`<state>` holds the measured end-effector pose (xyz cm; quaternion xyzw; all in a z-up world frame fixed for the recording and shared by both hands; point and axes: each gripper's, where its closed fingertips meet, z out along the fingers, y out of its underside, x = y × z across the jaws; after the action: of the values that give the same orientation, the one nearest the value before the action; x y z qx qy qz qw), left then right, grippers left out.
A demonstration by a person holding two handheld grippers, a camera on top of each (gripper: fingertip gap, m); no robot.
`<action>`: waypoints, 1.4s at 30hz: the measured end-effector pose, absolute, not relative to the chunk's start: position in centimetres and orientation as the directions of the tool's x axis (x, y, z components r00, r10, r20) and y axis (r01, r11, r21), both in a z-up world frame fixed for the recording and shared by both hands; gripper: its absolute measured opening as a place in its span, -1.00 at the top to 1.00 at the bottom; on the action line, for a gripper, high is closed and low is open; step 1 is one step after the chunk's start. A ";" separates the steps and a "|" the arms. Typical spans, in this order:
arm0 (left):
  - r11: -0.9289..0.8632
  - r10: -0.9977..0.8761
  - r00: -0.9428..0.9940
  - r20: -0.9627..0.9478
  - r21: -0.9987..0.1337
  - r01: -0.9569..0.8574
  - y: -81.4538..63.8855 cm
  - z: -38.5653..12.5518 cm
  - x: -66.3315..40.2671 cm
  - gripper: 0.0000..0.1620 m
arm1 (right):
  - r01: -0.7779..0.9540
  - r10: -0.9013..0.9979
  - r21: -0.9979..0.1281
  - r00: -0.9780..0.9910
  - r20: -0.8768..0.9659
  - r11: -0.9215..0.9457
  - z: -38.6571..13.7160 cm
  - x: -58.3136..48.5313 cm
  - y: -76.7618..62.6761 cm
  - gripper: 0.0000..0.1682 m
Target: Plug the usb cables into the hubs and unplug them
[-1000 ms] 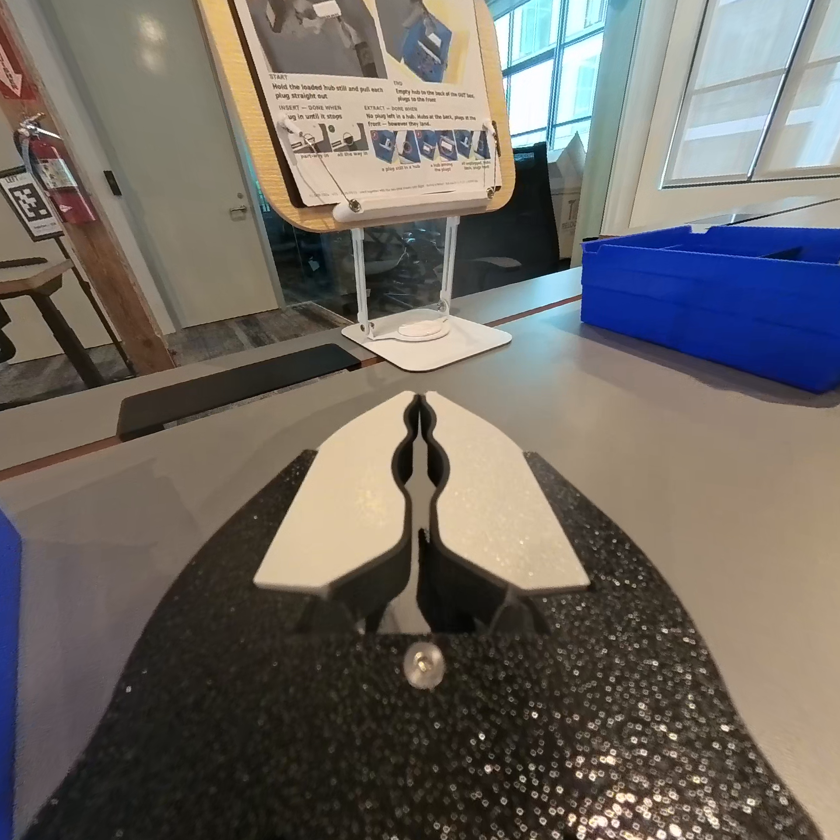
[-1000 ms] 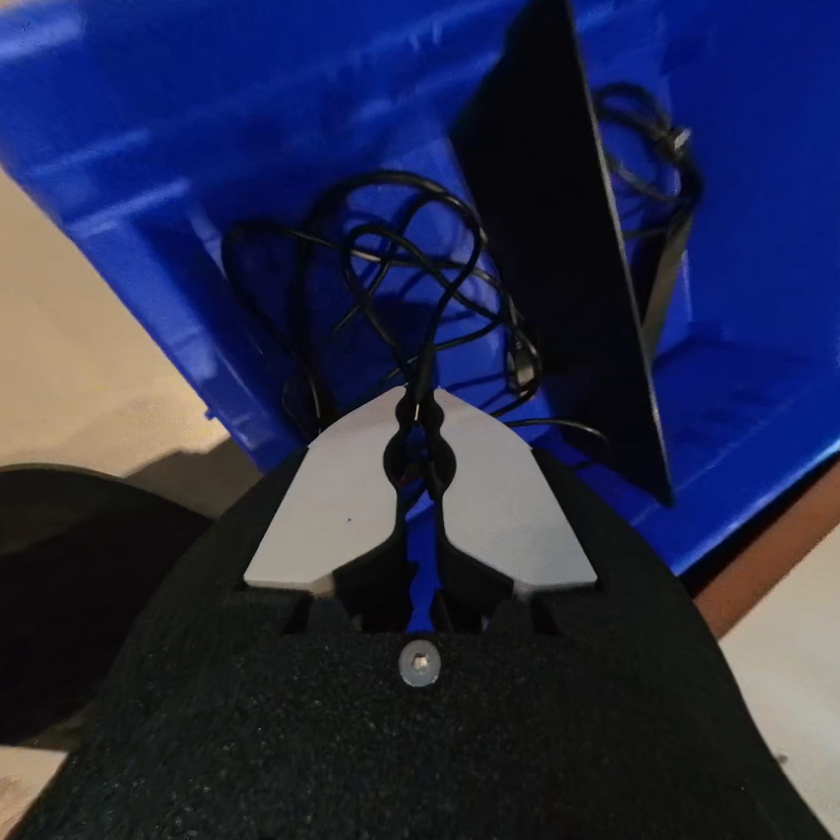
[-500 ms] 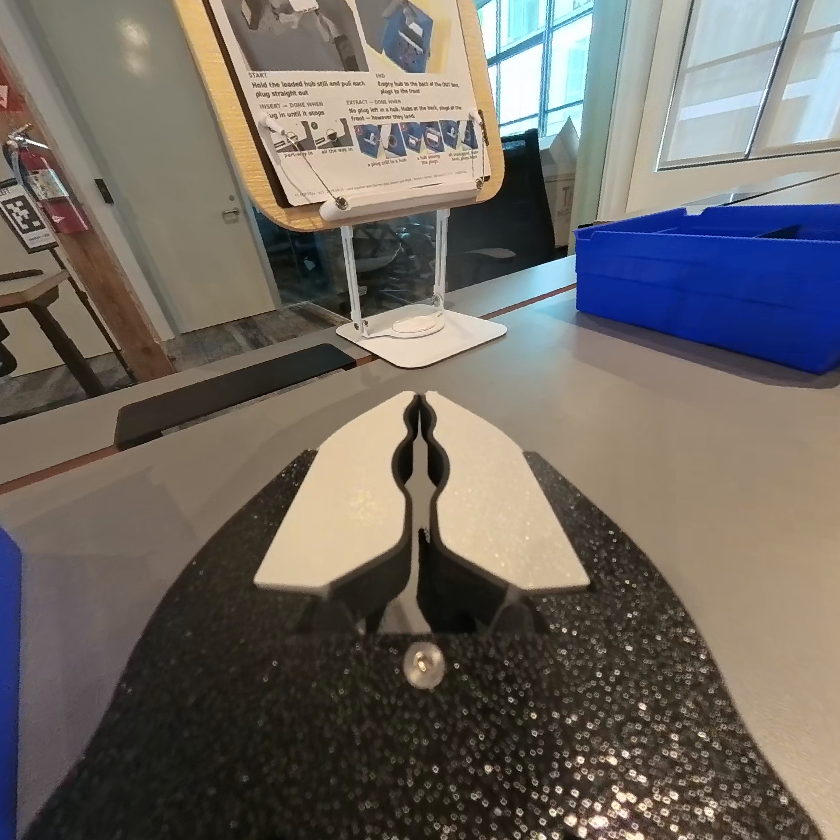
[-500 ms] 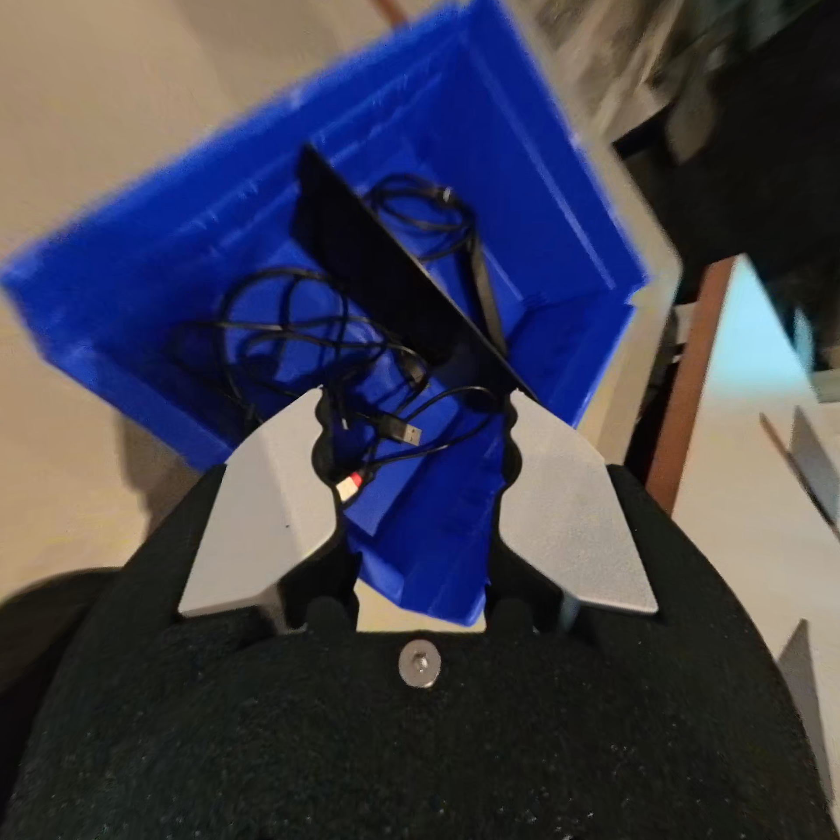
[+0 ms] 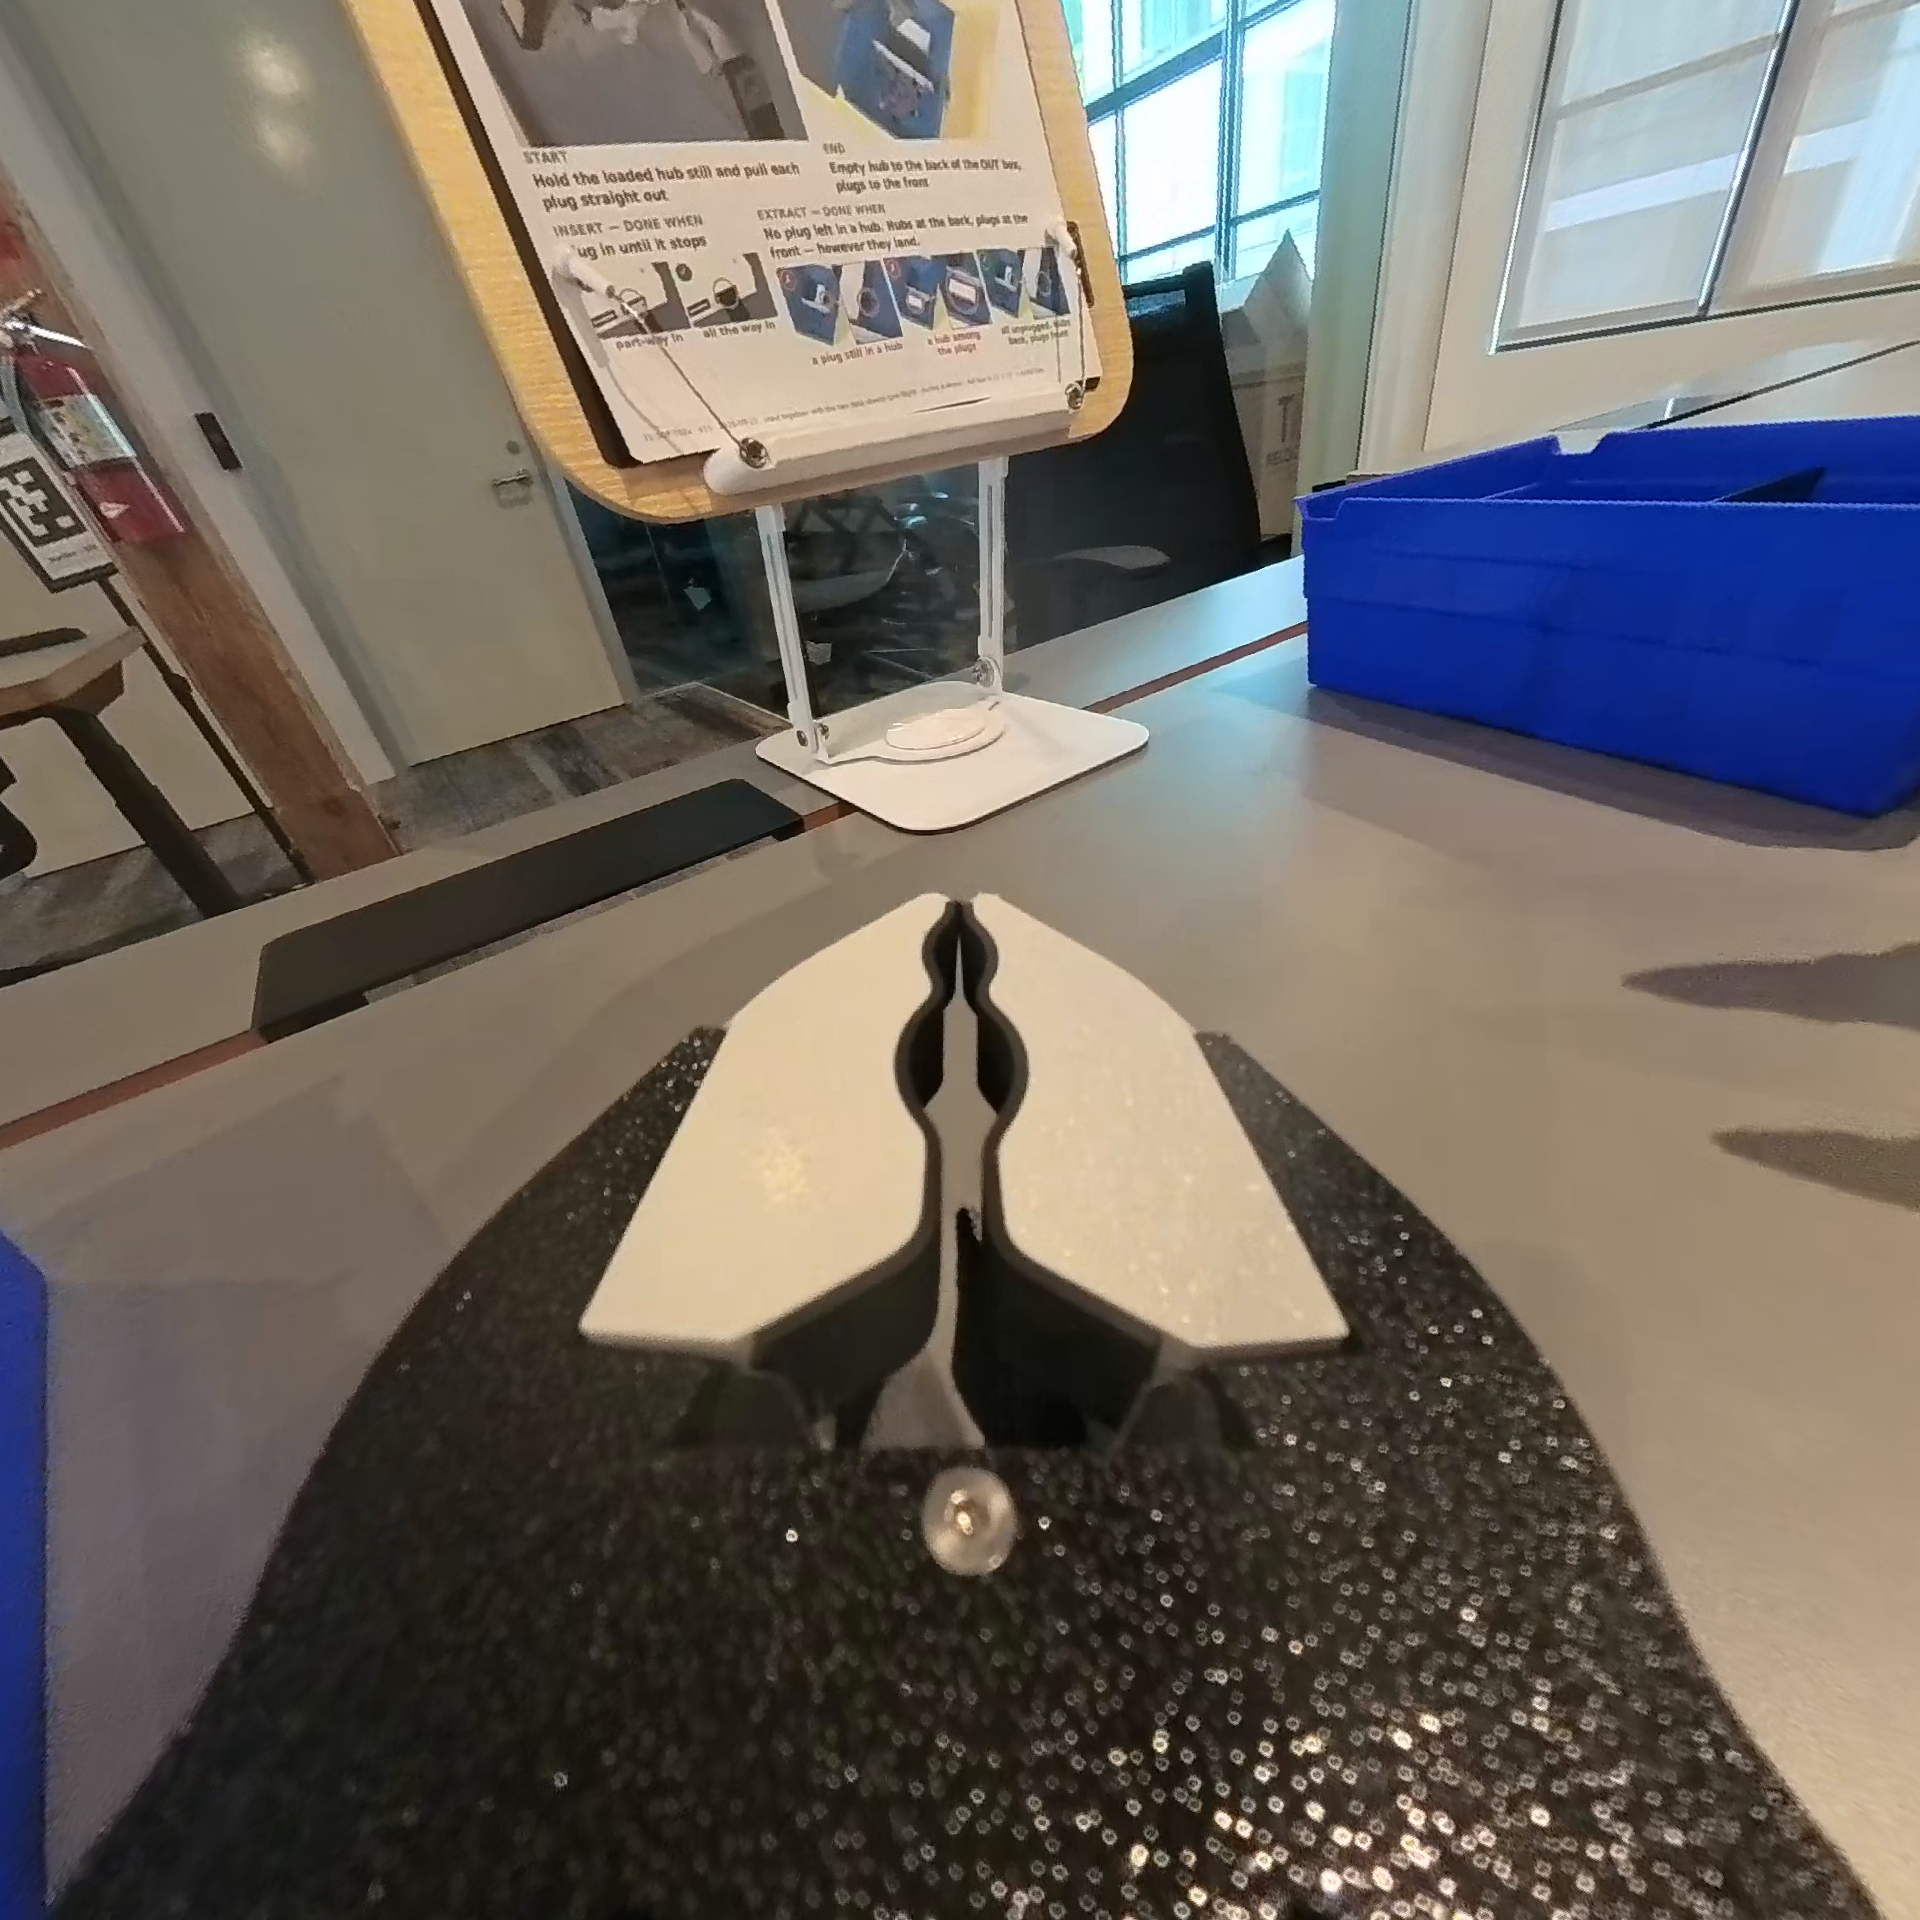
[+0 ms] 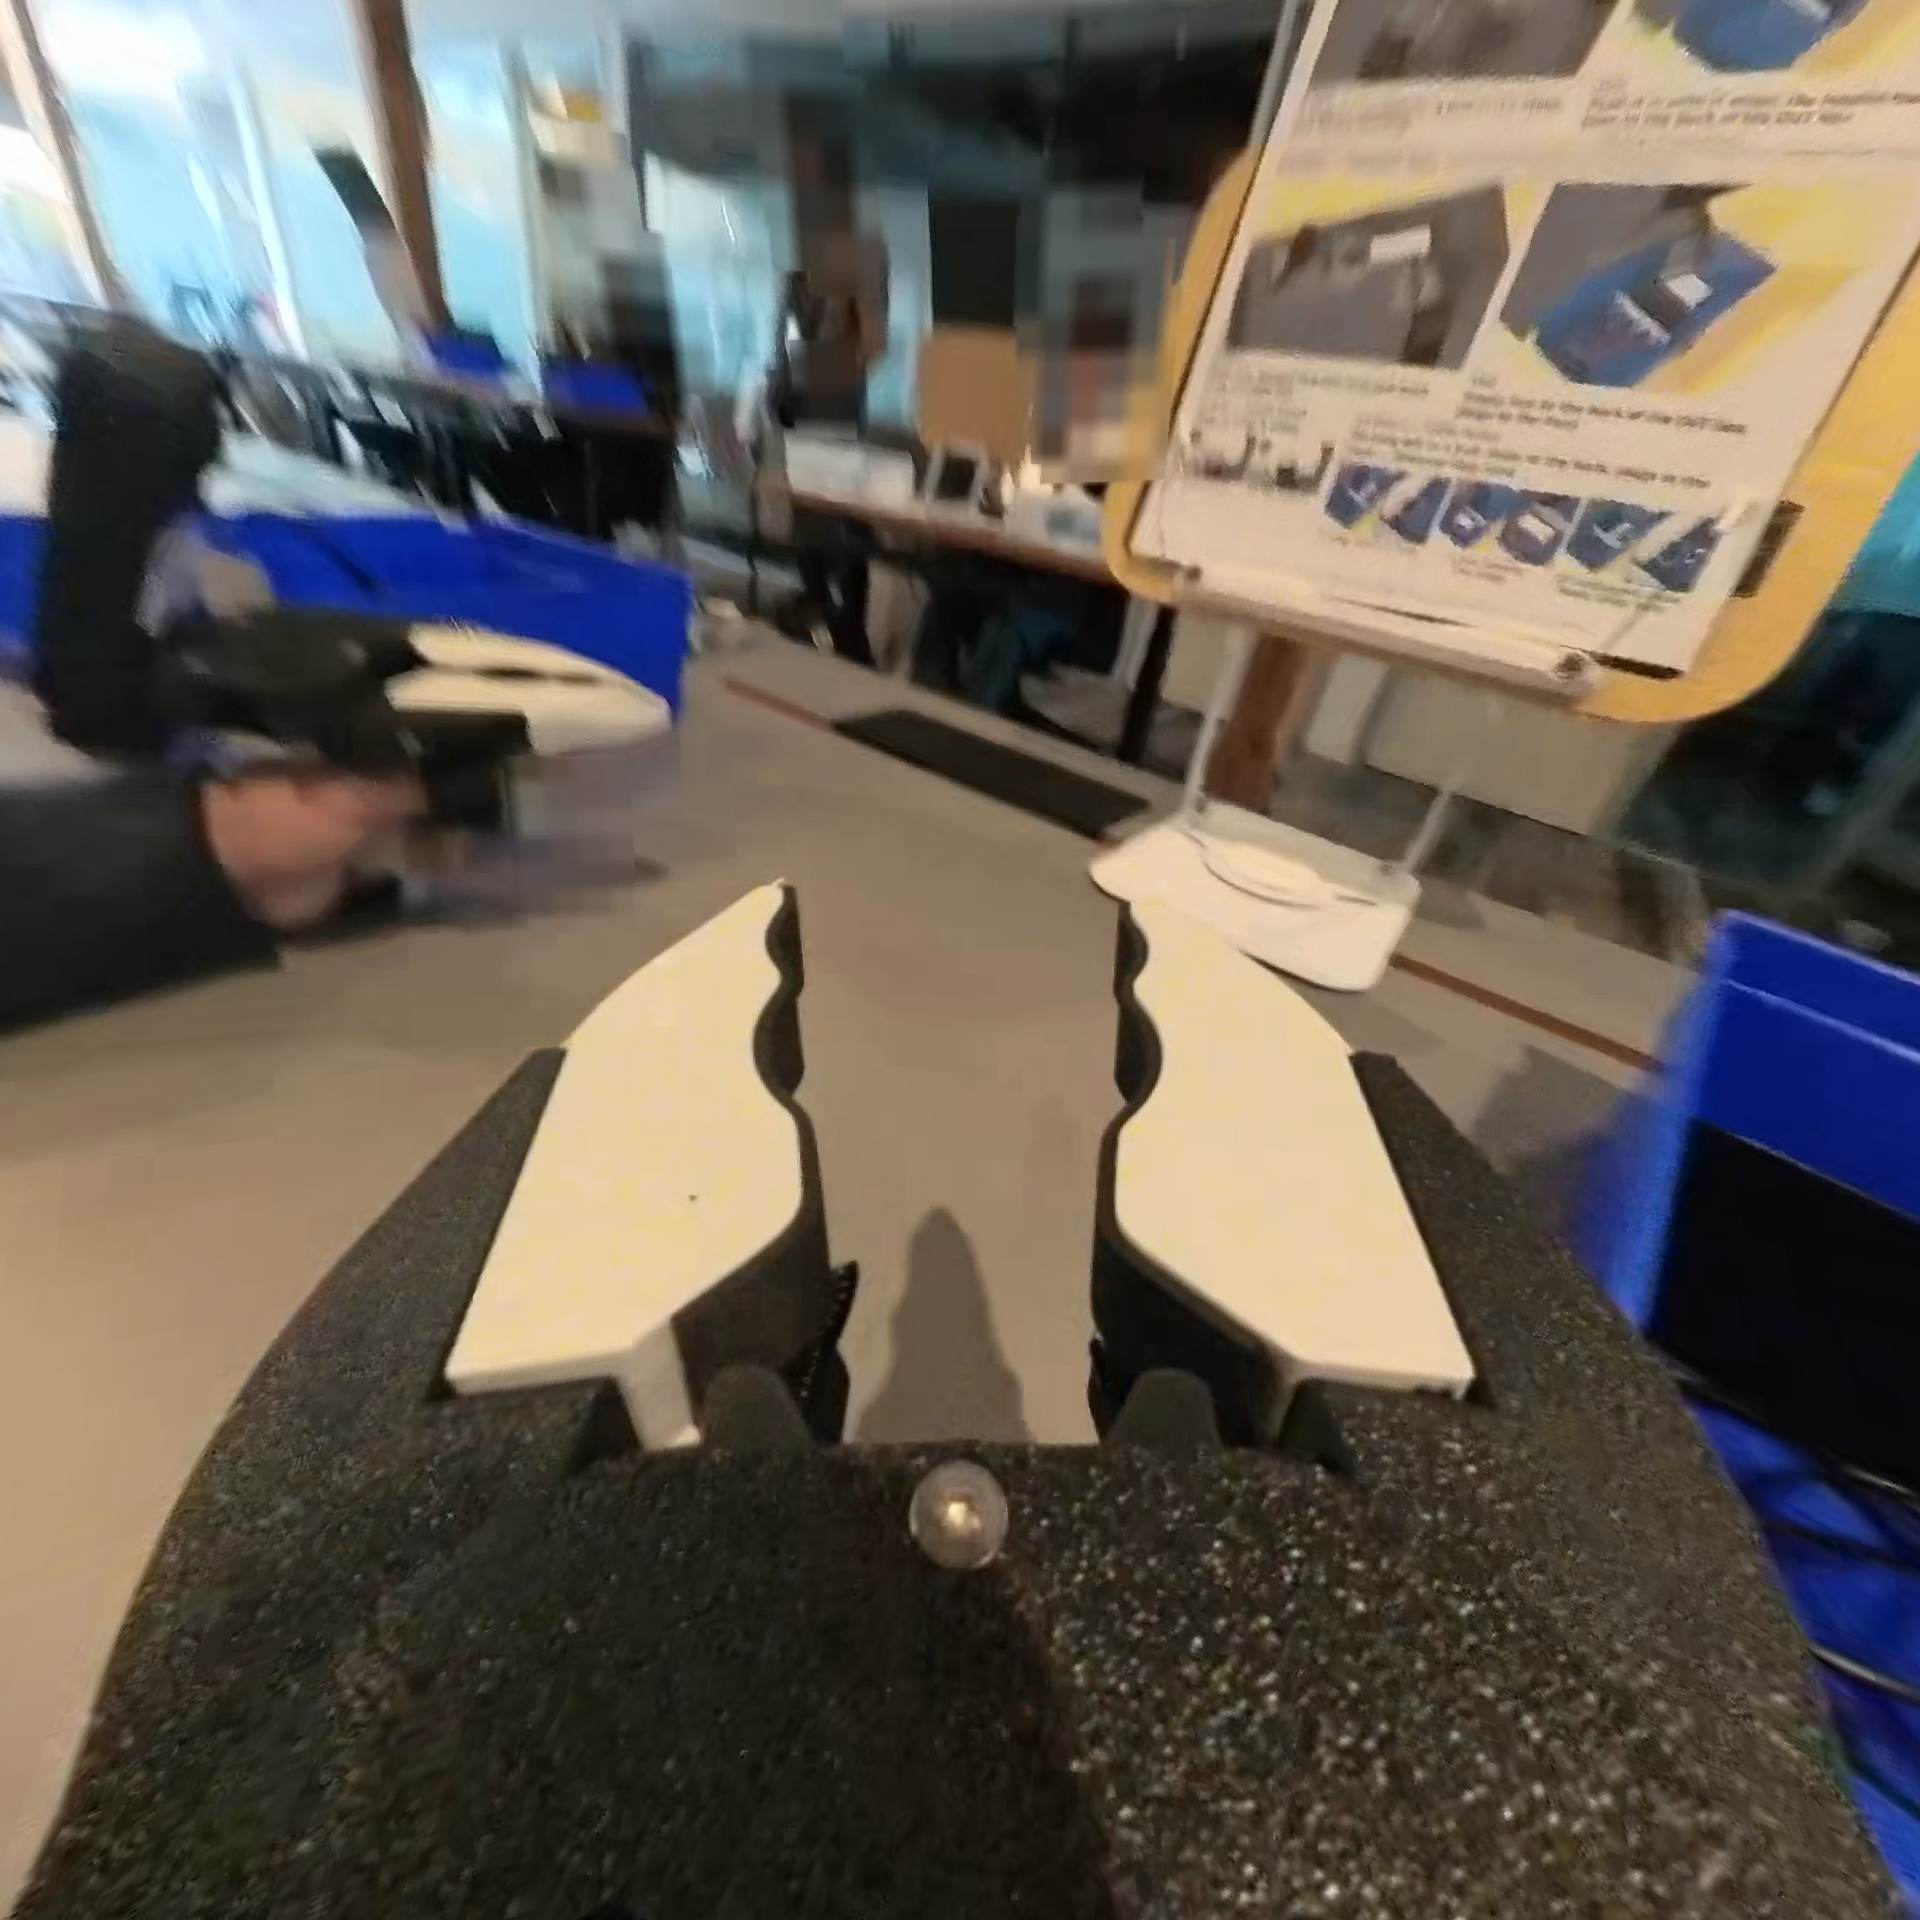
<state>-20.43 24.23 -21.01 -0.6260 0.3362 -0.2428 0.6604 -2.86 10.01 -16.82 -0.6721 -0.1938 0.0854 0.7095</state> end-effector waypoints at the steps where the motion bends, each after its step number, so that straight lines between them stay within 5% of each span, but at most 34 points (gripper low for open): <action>1: 0.098 -0.743 0.655 -0.140 -0.990 -0.100 24.2 -21.0 -20.4 1.00 | 0.078 0.413 -0.993 0.904 0.108 0.089 -16.8 -3.2 10.1 0.32; 10: 0.096 -0.736 0.659 -0.154 -0.988 -0.124 23.6 -19.4 -21.2 1.00 | 0.075 0.441 -0.996 0.893 0.090 0.050 -17.9 -3.0 10.0 0.34; 15: 0.010 -0.682 0.727 -0.077 -0.995 -0.096 21.6 -15.4 -26.7 0.55 | 0.128 0.420 -0.991 0.897 0.137 0.050 -18.1 -2.7 10.0 0.38; 17: -0.035 -0.595 0.801 -0.064 -0.994 -0.106 21.5 -15.3 -31.1 0.51 | 0.131 0.426 -0.990 0.894 0.142 0.054 -18.0 -2.8 9.9 0.39; 22: -0.290 -0.170 0.966 -0.194 -0.927 -0.237 22.7 -18.3 -45.7 0.56 | 0.126 0.461 -0.990 0.876 0.143 0.068 -17.7 -3.8 9.5 0.41; 27: -0.507 -0.142 0.986 0.085 -0.862 0.002 23.7 -21.6 -49.1 0.45 | 0.202 0.460 -0.978 0.864 0.202 0.051 -18.4 -4.3 9.6 0.43; 34: -0.690 -0.017 0.997 0.073 -0.723 0.041 25.1 -25.2 -52.1 0.25 | 0.245 0.441 -0.968 0.863 0.247 0.063 -18.5 -4.2 9.6 0.48; 42: -0.742 -0.002 1.000 0.031 -0.671 0.019 26.5 -26.6 -52.9 0.46 | 0.255 0.438 -0.965 0.862 0.257 0.064 -18.6 -4.2 9.6 0.49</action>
<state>-52.90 26.51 -26.58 -0.9330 -0.0046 -0.0148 0.3595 -4.20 9.61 -18.59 -0.6809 -0.2545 0.0667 0.6835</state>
